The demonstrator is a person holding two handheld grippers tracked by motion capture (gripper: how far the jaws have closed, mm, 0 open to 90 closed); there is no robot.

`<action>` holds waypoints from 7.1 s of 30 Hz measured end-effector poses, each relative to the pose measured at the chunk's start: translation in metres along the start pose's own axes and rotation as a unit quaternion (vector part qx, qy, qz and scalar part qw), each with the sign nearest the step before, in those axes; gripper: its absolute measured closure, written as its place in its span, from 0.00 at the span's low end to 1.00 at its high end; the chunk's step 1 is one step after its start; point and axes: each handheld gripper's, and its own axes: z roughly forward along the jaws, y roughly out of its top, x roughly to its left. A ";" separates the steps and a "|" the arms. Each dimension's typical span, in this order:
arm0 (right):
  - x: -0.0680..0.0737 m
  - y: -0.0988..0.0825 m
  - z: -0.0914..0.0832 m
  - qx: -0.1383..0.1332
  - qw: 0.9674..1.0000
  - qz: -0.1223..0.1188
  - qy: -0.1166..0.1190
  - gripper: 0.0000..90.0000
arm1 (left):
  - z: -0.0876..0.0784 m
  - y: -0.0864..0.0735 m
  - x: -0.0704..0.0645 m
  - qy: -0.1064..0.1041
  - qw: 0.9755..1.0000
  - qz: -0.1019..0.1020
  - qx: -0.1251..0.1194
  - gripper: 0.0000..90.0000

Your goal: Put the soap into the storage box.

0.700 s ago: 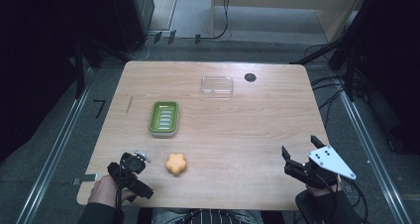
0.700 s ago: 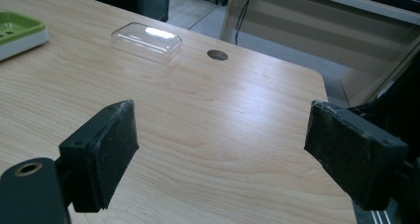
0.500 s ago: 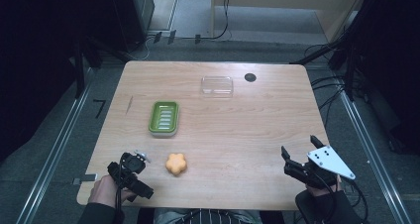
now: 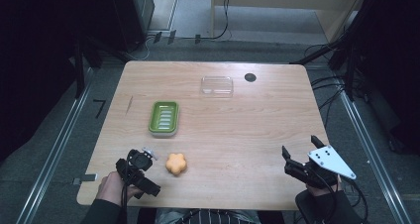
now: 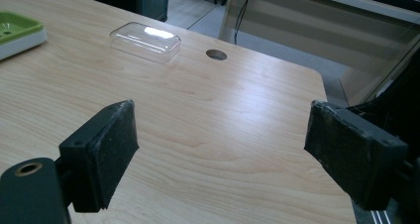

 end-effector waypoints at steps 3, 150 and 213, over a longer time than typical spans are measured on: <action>0.000 0.000 0.000 0.000 1.000 0.001 0.001 0.15 | -0.001 0.005 -0.004 0.000 1.000 0.007 -0.004 0.00; 0.001 0.001 0.003 0.004 1.000 -0.002 0.009 0.15 | -0.007 0.081 0.023 0.019 0.996 0.058 -0.063 0.44; 0.002 0.001 0.003 0.005 1.000 -0.004 0.008 0.15 | -0.029 0.138 0.066 0.021 0.995 0.050 -0.088 0.44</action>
